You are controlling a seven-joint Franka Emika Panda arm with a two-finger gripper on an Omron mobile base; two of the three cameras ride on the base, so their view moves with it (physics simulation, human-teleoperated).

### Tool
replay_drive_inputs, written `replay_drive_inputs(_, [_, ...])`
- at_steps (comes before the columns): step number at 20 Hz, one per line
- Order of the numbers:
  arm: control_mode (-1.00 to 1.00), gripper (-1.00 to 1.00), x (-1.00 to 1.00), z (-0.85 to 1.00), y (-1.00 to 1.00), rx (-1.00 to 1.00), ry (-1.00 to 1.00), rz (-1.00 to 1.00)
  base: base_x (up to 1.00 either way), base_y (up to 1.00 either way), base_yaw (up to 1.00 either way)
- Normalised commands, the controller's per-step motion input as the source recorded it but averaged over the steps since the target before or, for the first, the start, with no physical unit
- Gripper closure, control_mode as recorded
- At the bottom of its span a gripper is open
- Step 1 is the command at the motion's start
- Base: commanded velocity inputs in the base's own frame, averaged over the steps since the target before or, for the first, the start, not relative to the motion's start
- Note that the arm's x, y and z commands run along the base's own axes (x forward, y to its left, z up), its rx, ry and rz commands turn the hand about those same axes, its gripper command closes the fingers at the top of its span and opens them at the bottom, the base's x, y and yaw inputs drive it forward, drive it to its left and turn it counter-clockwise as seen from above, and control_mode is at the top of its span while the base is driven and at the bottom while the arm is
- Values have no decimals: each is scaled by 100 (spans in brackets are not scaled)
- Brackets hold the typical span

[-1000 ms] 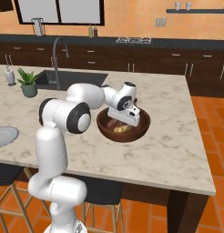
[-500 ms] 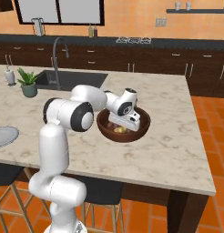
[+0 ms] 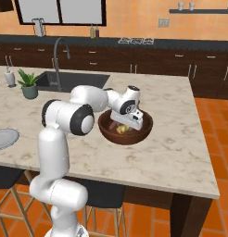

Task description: Place one bun and one sausage from the bowl on each plate.

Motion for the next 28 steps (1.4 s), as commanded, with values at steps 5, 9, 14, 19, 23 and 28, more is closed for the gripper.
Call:
replay_drive_inputs(5, [-100, 100, -82, 100, 7, -8, -35, 5, 0, 0, 0])
replay_drive_inputs(9, [-100, 100, -100, 100, 64, -12, -34, 11, 0, 0, 0])
replay_drive_inputs(14, [-100, 100, -100, 100, 66, -13, -21, 11, 0, 0, 0])
replay_drive_inputs(19, [-100, 100, -100, 100, 46, -13, -6, 16, 0, 0, 0])
replay_drive_inputs(23, [-100, 100, -95, 91, 11, -3, -1, 11, 0, 0, 0])
replay_drive_inputs(28, [-100, 100, 0, 0, 0, 0, 0, 0, 0, 0, 0])
